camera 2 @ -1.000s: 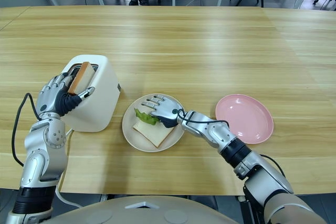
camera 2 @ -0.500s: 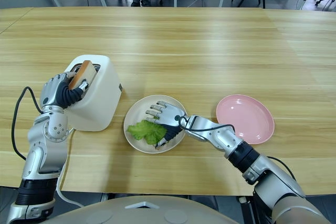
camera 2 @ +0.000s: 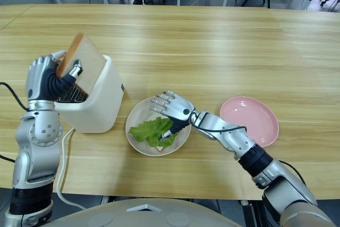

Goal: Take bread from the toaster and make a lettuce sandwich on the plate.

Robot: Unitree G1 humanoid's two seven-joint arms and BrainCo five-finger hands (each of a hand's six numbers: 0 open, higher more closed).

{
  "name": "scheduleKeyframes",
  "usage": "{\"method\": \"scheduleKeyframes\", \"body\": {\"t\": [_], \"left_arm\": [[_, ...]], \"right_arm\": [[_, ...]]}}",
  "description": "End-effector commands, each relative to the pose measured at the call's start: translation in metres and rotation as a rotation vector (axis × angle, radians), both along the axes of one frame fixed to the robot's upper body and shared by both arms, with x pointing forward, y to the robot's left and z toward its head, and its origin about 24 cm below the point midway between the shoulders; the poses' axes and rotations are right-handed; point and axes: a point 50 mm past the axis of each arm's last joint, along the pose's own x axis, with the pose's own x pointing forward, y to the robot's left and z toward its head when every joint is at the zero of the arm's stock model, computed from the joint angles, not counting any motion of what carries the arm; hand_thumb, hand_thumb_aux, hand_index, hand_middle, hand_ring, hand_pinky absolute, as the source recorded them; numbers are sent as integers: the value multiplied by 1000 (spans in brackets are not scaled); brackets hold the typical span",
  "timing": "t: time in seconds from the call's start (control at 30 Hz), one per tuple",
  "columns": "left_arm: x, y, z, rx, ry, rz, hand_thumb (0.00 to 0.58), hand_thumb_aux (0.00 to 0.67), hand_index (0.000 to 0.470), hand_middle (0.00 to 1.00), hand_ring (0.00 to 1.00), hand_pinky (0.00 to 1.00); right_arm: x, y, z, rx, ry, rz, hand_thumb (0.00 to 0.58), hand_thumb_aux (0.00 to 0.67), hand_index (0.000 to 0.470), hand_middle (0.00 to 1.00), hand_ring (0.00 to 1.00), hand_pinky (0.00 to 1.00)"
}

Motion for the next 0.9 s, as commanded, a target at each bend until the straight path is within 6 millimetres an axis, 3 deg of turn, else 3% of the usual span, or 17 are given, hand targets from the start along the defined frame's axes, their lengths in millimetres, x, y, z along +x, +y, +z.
{"method": "scheduleKeyframes", "body": {"t": [0.03, 0.2, 0.33, 0.47, 0.63, 0.77, 0.9], "left_arm": [[-9, -9, 12, 16, -44, -40, 580, 670, 460, 1000, 1000, 1000], [-20, -17, 22, 26, -104, -72, 580, 670, 460, 1000, 1000, 1000], [-27, -40, 16, -177, -62, -262, 580, 670, 460, 1000, 1000, 1000], [-26, -67, -22, -404, 183, -465, 580, 670, 460, 1000, 1000, 1000], [-26, -86, -72, -549, 475, -580, 580, 670, 460, 1000, 1000, 1000], [-23, -91, -103, -593, 633, -591, 580, 670, 460, 1000, 1000, 1000], [-18, -88, -125, -586, 723, -568, 580, 670, 460, 1000, 1000, 1000]], "right_arm": [[-7, -14, 14, 148, -14, -29, 0, 0, 0, 0, 0, 0], [-18, -35, 25, 292, 11, -46, 0, 0, 0, 0, 0, 0], [-29, -58, 41, 432, -27, -20, 0, 0, 0, 0, 0, 0], [-44, -78, 43, 466, -70, 19, 0, 0, 0, 0, 0, 0], [-62, -87, 51, 508, -101, 97, 0, 0, 0, 0, 0, 0], [-77, -83, 47, 483, -37, 183, 0, 0, 0, 0, 0, 0], [-86, -72, 27, 392, 108, 227, 0, 0, 0, 0, 0, 0]]}}
